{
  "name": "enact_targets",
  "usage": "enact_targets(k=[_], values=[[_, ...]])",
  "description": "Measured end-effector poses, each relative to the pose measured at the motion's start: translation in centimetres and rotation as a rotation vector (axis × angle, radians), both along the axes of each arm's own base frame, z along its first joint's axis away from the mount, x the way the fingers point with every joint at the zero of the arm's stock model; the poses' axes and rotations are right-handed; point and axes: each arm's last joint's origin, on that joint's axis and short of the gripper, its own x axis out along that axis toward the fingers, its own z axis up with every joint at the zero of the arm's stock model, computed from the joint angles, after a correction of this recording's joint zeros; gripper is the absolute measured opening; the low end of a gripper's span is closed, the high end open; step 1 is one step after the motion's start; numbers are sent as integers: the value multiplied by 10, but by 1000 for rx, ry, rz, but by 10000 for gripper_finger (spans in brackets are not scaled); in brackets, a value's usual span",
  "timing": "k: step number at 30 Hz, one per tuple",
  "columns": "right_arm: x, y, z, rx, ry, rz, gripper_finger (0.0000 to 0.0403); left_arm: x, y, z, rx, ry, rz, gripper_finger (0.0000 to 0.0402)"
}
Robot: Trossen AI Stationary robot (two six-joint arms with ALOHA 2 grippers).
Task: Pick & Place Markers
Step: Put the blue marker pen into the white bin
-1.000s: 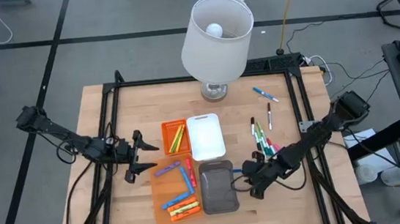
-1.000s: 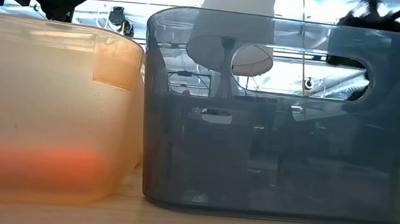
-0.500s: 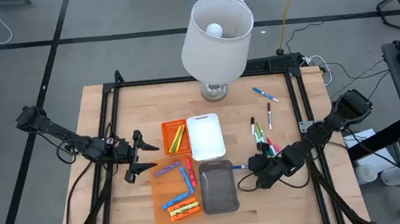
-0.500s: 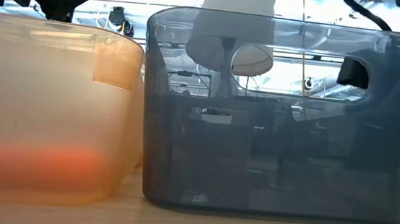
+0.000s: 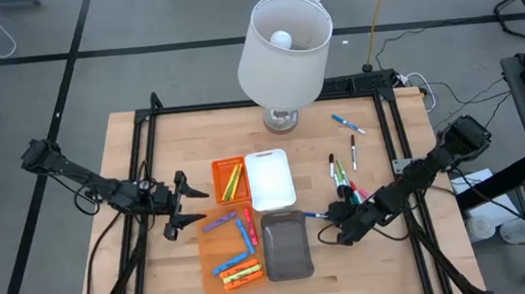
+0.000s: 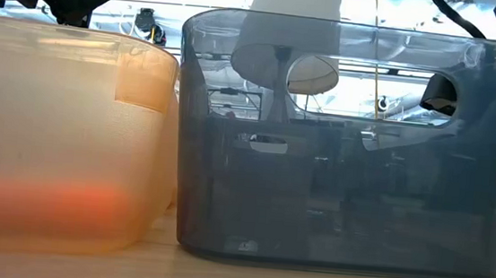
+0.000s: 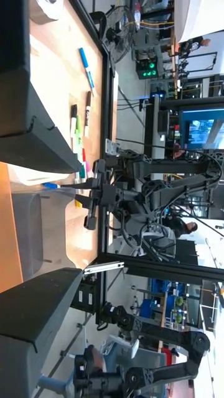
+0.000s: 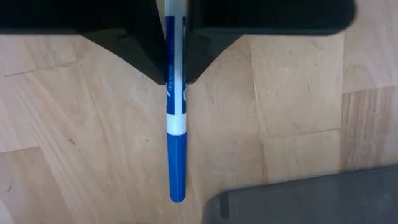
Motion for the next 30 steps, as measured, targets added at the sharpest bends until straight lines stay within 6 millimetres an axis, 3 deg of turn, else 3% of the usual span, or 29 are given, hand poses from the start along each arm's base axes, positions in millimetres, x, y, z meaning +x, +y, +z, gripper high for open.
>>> enact_targets(k=[8,13,17,24,30], values=[[3,0,6,-33,-56,-17,18,0,0,0,4,-1,0,267],[4,-3,27,-151,-178,-54,18,0,0,0,-29,4,-2,267],[8,-2,54,-199,-375,-125,18,1,0,-1,-28,11,-2,267],[21,5,86,-201,-609,-36,18,9,-4,-5,-39,18,7,267],[35,15,108,-234,-824,70,18,24,-2,-11,-65,7,116,267]])
